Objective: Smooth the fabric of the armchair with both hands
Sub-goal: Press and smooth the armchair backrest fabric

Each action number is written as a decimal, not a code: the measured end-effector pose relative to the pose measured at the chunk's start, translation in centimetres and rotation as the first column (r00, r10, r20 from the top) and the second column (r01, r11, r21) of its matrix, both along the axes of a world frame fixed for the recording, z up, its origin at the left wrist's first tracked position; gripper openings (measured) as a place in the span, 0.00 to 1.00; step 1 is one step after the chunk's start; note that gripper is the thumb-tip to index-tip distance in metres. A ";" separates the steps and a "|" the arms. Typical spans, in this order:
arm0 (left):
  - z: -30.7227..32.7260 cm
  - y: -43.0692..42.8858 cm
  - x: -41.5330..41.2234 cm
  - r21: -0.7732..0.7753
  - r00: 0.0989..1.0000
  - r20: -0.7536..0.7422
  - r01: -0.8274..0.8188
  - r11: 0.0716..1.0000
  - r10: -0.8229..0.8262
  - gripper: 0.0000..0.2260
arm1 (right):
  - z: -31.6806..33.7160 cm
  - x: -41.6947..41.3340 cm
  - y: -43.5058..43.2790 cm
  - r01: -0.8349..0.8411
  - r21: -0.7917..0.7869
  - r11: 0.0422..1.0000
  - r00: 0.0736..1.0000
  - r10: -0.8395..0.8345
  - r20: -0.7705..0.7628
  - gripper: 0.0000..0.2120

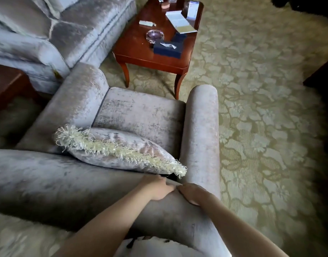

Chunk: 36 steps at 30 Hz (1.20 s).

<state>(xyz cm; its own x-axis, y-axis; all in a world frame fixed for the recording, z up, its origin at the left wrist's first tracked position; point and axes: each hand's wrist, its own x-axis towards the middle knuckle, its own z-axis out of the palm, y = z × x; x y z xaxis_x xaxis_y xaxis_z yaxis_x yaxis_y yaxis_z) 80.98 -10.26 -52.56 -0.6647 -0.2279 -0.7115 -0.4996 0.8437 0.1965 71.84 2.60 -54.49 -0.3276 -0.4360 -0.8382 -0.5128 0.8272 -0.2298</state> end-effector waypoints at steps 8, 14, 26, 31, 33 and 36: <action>4.2 -2.1 7.4 -0.110 0.972 -0.225 -0.089 0.990 0.062 0.33 | 2.5 2.3 -3.5 0.029 -0.077 0.997 0.996 -0.035 -0.084 0.29; 6.6 -10.1 19.7 -0.355 0.942 -0.288 -0.273 0.894 0.174 0.32 | 5.6 11.6 -10.0 -0.171 -0.309 0.936 0.977 0.122 -0.173 0.27; 7.5 -10.9 25.5 -0.358 0.975 -0.214 -0.139 0.923 0.064 0.34 | 5.2 13.6 -8.3 -0.185 -0.227 0.956 0.936 0.102 -0.337 0.21; 7.6 -10.5 25.4 -0.359 0.972 -0.216 -0.168 0.918 0.093 0.34 | 4.8 13.5 -8.1 -0.260 -0.206 0.943 0.919 0.176 -0.352 0.22; 7.4 -10.3 25.2 -0.358 0.968 -0.224 -0.191 0.914 0.115 0.34 | 4.6 13.3 -8.0 -0.294 -0.195 0.936 0.908 0.210 -0.362 0.23; 7.1 -10.1 25.2 -0.360 0.955 -0.256 -0.236 0.903 0.148 0.33 | 4.3 13.0 -8.1 -0.316 -0.218 0.923 0.899 0.218 -0.381 0.24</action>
